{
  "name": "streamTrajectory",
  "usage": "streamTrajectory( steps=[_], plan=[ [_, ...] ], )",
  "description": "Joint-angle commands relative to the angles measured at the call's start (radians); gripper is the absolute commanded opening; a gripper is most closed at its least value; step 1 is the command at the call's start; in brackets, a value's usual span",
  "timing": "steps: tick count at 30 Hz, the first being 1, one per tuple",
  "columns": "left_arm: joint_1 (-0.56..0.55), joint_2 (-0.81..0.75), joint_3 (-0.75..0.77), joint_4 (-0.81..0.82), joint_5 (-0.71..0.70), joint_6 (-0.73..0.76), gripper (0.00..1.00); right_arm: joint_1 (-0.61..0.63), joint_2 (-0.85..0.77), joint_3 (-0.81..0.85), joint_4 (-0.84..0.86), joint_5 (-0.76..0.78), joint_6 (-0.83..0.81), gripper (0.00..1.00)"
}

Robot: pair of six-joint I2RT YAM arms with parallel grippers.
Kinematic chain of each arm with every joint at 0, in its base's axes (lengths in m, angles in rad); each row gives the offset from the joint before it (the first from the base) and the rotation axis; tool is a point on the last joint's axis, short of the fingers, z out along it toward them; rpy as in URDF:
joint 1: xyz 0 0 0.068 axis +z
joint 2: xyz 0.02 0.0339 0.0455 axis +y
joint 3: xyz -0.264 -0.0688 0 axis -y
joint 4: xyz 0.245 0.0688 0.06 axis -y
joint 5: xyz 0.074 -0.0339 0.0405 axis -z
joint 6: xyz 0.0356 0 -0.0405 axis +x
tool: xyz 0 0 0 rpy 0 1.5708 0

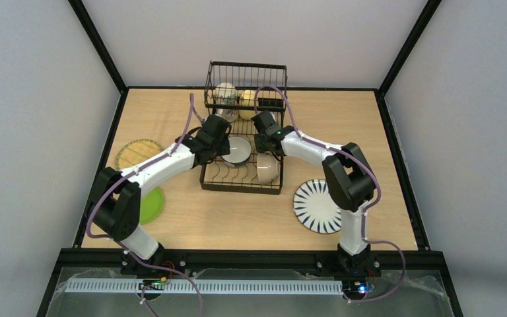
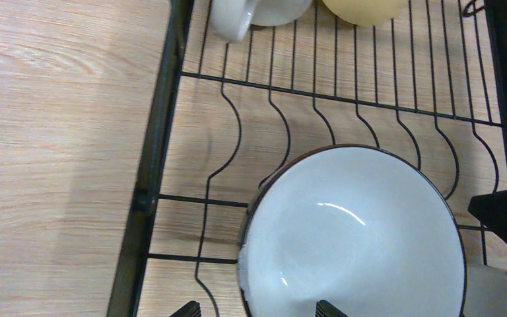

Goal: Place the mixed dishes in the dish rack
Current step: Grab the bowl from the dish rack.

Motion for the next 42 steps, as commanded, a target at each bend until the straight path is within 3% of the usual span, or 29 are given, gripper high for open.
streamTrajectory(
  steps=[1, 22, 27, 28, 31, 33, 42],
  plan=[
    [-0.002, -0.033, 0.035, -0.074, -0.06, -0.041, 0.99, -0.02, -0.019, -0.018, -0.035, 0.009, 0.013, 0.34],
    [-0.026, 0.103, -0.007, 0.0, -0.009, -0.118, 0.96, -0.02, -0.111, -0.039, -0.061, 0.036, -0.013, 0.34],
    [-0.029, 0.144, 0.02, 0.017, 0.015, -0.12, 0.69, -0.02, -0.146, -0.034, -0.068, 0.048, -0.026, 0.34],
    [-0.029, 0.151, 0.028, 0.015, 0.018, -0.12, 0.6, -0.02, -0.153, -0.034, -0.07, 0.052, -0.03, 0.34],
    [-0.029, 0.161, 0.047, -0.006, 0.012, -0.138, 0.18, -0.02, -0.175, -0.029, -0.076, 0.066, -0.042, 0.34],
    [-0.029, 0.158, 0.057, -0.024, 0.003, -0.15, 0.02, -0.02, -0.186, -0.029, -0.079, 0.072, -0.047, 0.34],
    [-0.03, 0.088, 0.04, -0.049, -0.006, -0.183, 0.02, -0.02, -0.214, -0.031, -0.082, 0.073, -0.055, 0.34]
  ],
)
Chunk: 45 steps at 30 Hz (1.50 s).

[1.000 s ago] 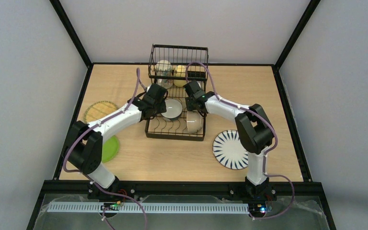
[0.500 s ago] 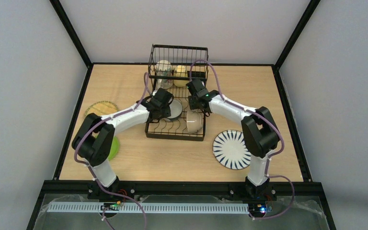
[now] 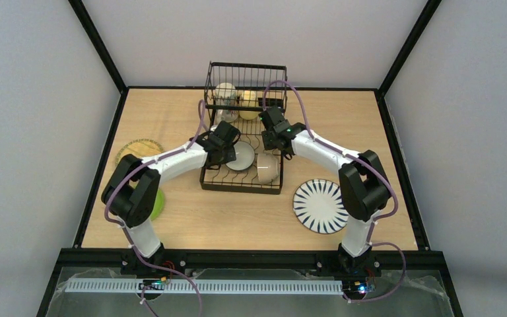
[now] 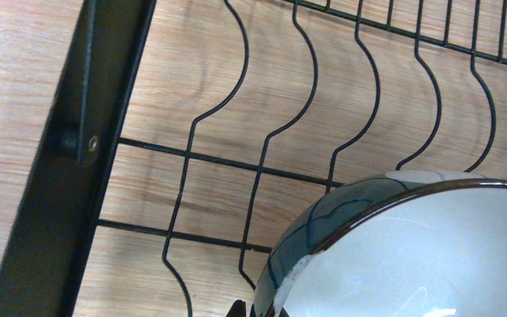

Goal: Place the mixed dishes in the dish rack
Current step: Grab the bowl from the dish rack, then move the dish rack to the center of the board.

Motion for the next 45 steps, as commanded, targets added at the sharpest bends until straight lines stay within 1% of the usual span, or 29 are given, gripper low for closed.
streamTrajectory(
  steps=[1, 15, 24, 28, 34, 39, 45],
  plan=[
    [-0.004, -0.073, 0.01, -0.018, -0.01, -0.031, 0.02, -0.004, -0.079, -0.002, 0.008, 0.031, -0.011, 0.33],
    [-0.004, -0.203, -0.022, -0.009, 0.05, -0.096, 0.02, -0.004, -0.155, -0.036, 0.014, 0.03, -0.021, 0.34],
    [-0.004, -0.298, -0.077, -0.014, 0.103, -0.19, 0.02, -0.004, -0.209, -0.058, 0.028, 0.034, -0.025, 0.35],
    [-0.003, -0.346, -0.097, -0.025, 0.123, -0.231, 0.02, -0.004, -0.238, -0.079, 0.046, 0.022, -0.022, 0.42],
    [0.011, -0.439, -0.185, 0.012, 0.209, -0.33, 0.02, -0.004, -0.276, -0.097, 0.064, 0.003, -0.018, 0.52],
    [0.022, -0.5, -0.214, 0.026, 0.241, -0.373, 0.02, -0.004, -0.309, -0.107, 0.088, 0.005, -0.025, 0.55],
    [0.024, -0.526, -0.23, 0.052, 0.301, -0.405, 0.02, -0.004, -0.34, -0.117, 0.142, -0.008, -0.055, 0.6]
  ],
)
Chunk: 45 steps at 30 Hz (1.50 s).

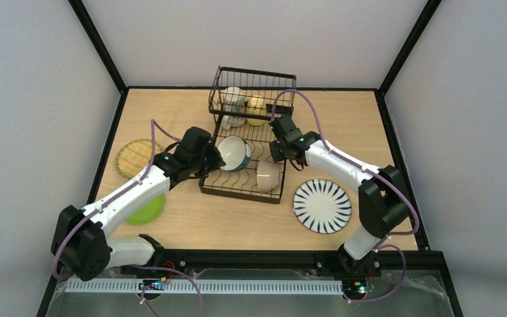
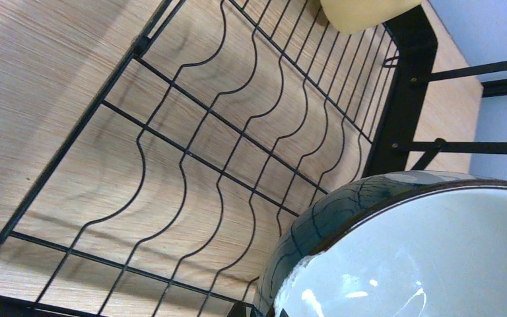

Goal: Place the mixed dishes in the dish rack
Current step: Move the dish rack to the center of the board.

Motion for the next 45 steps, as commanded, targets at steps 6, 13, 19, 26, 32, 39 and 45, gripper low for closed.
streamTrajectory(
  steps=[6, 13, 19, 26, 32, 39, 45],
  plan=[
    [0.005, -0.06, -0.052, 0.123, 0.097, -0.064, 0.02, -0.003, -0.171, 0.081, 0.257, 0.08, -0.103, 0.65],
    [0.005, -0.063, -0.067, 0.143, 0.116, -0.057, 0.02, -0.003, -0.17, 0.133, 0.248, 0.128, -0.127, 0.71],
    [0.005, -0.077, -0.082, 0.147, 0.122, -0.055, 0.02, -0.006, -0.146, 0.106, 0.172, 0.158, -0.076, 0.71],
    [0.006, -0.092, -0.114, 0.176, 0.136, -0.07, 0.02, -0.015, -0.131, 0.068, 0.086, 0.167, -0.021, 0.71],
    [0.005, -0.09, -0.12, 0.195, 0.148, -0.072, 0.02, -0.018, -0.114, 0.066, 0.013, 0.139, -0.013, 0.72],
    [0.004, -0.079, -0.122, 0.22, 0.162, -0.073, 0.02, -0.018, -0.115, 0.032, -0.024, 0.085, -0.005, 0.73],
    [0.003, -0.067, -0.123, 0.242, 0.176, -0.075, 0.02, -0.018, -0.113, 0.008, -0.046, 0.049, -0.002, 0.74]
  ],
)
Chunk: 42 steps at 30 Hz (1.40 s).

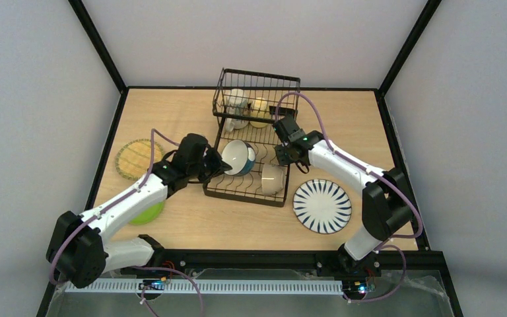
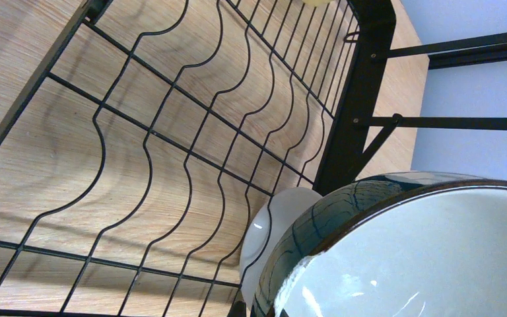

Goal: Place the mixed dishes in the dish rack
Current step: Move the dish rack to the center of the board.

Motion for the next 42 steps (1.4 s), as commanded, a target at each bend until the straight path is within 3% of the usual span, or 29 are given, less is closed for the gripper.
streamTrajectory(
  steps=[1, 5, 42],
  plan=[
    [0.001, -0.003, -0.006, 0.087, 0.034, -0.017, 0.02, -0.005, -0.084, 0.006, 0.08, 0.027, 0.018, 0.74],
    [-0.002, 0.0, -0.008, 0.091, 0.032, -0.014, 0.02, -0.005, -0.103, -0.011, 0.073, 0.013, 0.022, 0.78],
    [-0.014, 0.079, 0.021, 0.17, 0.049, 0.028, 0.02, -0.005, -0.085, -0.122, 0.075, -0.169, 0.062, 0.84]
  ],
)
